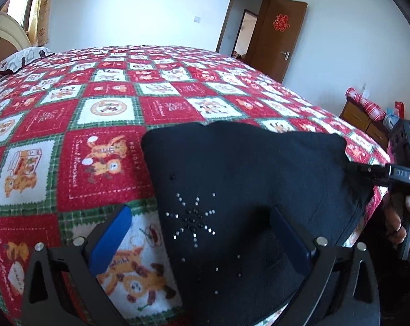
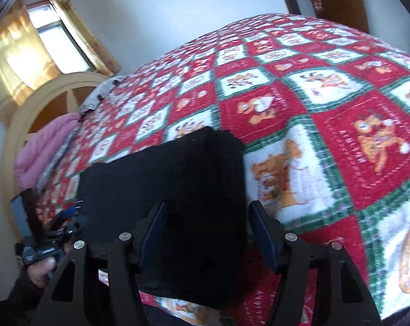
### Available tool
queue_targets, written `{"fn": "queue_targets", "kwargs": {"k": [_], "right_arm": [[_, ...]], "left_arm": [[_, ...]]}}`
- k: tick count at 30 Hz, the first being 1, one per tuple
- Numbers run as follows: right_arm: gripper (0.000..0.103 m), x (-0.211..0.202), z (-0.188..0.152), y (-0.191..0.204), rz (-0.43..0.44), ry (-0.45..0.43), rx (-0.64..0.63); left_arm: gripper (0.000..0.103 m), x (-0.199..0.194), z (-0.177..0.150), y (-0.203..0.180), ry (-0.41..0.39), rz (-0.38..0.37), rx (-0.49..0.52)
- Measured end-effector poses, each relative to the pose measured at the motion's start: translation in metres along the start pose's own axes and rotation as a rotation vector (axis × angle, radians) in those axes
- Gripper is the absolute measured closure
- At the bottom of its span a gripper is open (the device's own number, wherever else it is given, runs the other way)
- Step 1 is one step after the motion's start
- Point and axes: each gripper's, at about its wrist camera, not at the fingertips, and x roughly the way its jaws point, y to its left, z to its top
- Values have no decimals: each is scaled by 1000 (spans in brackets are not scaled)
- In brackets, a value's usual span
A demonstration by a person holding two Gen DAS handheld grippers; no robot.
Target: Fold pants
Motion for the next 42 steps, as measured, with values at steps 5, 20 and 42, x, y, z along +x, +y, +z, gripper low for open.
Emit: {"fn": "queue_targets", "kwargs": {"k": [5, 20, 42], "right_arm": [[39, 2, -4, 1, 6, -7, -10], [57, 1, -5, -1, -1, 4, -1], [79, -12, -3, 14, 12, -43, -25]], "left_arm": [[0, 4, 3, 4, -18, -26, -12], [10, 2, 3, 9, -28, -45, -16], [91, -20, 6, 16, -56, -125, -61]]}}
